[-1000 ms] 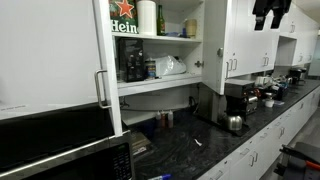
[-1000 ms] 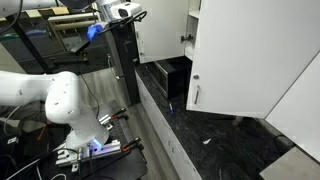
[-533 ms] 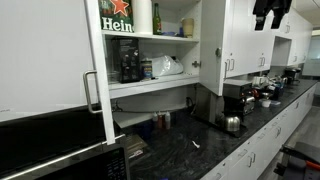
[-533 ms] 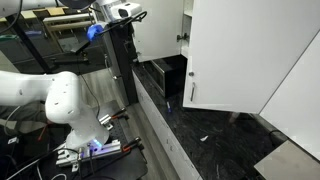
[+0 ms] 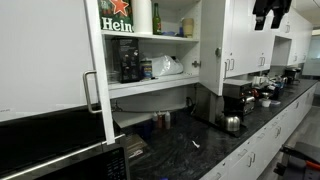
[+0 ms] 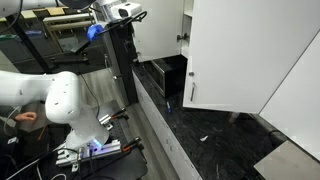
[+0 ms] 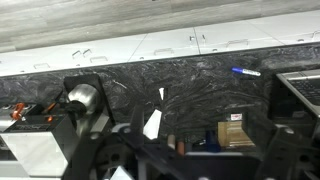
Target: Close the cabinet doors
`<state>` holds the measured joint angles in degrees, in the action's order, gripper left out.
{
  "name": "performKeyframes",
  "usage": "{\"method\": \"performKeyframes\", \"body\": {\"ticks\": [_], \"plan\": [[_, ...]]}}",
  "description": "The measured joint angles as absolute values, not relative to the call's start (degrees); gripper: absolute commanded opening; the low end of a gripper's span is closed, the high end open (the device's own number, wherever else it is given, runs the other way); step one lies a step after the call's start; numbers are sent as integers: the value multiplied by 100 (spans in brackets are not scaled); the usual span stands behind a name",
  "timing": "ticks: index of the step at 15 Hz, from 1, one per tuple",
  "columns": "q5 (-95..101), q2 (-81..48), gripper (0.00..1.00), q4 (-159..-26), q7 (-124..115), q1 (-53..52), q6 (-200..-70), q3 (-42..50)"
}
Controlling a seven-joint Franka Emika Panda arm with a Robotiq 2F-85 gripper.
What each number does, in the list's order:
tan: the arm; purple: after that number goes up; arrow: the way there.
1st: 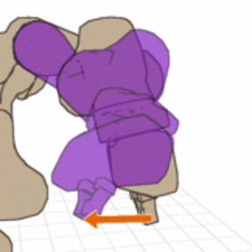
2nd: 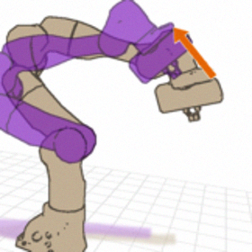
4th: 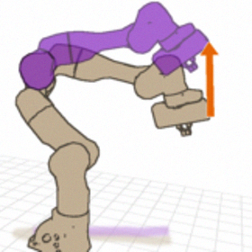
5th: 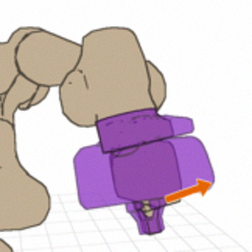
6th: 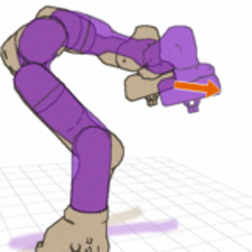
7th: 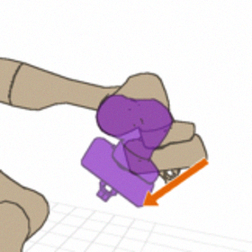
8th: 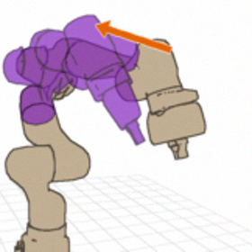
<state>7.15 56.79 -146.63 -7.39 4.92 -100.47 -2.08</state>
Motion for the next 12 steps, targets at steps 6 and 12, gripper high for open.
{"method": "performKeyframes", "body": {"ticks": [6, 12], "plan": [[715, 5679, 100, -14663, -739, 493, -10047, -209], [716, 5655, 100, -14685, -846, 492, -10266, -240]]}}
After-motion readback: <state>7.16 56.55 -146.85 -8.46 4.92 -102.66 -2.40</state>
